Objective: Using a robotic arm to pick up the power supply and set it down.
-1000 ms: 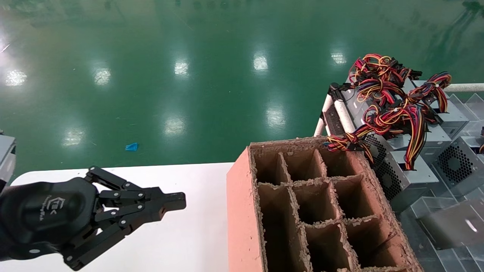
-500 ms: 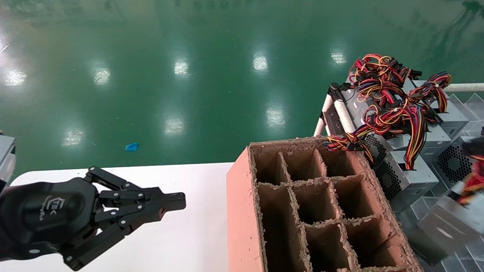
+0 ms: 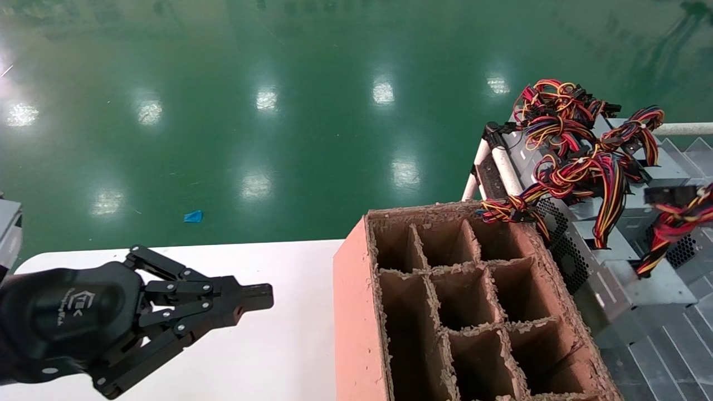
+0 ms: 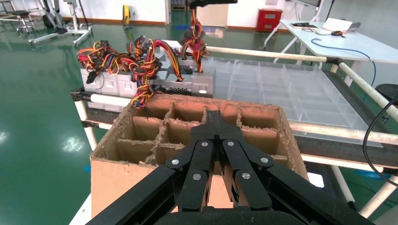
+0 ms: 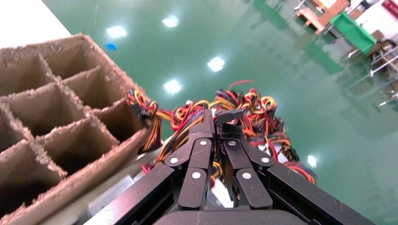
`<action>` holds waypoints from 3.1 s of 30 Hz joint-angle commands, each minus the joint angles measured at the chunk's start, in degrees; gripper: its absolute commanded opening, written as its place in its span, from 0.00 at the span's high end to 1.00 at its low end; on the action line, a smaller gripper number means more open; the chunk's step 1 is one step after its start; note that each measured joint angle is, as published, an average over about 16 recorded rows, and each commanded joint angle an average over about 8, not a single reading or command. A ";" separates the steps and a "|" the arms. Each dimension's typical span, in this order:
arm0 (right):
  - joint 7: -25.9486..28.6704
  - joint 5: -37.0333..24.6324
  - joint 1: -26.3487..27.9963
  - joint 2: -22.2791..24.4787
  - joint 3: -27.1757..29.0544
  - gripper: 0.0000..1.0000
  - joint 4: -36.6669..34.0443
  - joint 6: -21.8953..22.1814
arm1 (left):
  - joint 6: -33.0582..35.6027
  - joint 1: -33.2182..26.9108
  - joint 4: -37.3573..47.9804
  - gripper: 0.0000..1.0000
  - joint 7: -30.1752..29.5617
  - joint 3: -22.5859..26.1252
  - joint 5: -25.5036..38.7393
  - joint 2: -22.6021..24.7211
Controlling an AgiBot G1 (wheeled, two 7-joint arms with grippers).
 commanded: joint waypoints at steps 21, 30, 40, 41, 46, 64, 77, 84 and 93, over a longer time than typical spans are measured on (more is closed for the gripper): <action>0.84 0.20 -1.20 -1.55 -1.48 0.47 1.97 2.69 | 0.00 0.00 0.00 1.00 0.00 0.00 0.00 0.00; 1.50 -0.23 -1.27 -1.35 -1.51 0.00 1.95 3.33 | 0.00 0.00 0.00 1.00 0.00 0.00 0.00 0.00; 2.29 -1.96 -1.44 -0.99 -1.44 0.00 2.46 2.92 | 0.00 0.00 0.00 1.00 0.00 0.00 0.00 0.00; 2.51 -2.47 -1.49 -0.99 -1.43 0.00 2.56 2.76 | 0.00 0.00 0.00 1.00 0.00 0.00 0.00 0.00; 4.17 -5.55 -1.49 -1.30 -0.92 0.00 2.99 1.73 | 0.00 0.00 0.00 1.00 0.00 0.01 0.00 0.00; 8.89 -12.36 1.68 -5.25 3.16 0.00 -0.05 -1.92 | 0.00 0.00 0.00 1.00 0.00 0.01 0.00 0.00; 3.15 -6.19 1.09 -8.74 4.89 0.00 -5.18 -4.26 | 0.00 0.00 0.00 1.00 0.00 0.01 -0.01 0.00; 4.17 -6.21 -2.42 -12.10 8.66 0.00 -4.39 -6.21 | 0.00 0.00 0.00 1.00 0.00 0.01 -0.01 0.00; 5.90 -5.83 -7.94 -16.70 13.76 0.00 -3.14 -9.02 | 0.00 0.00 0.00 0.40 0.01 0.01 -0.01 0.00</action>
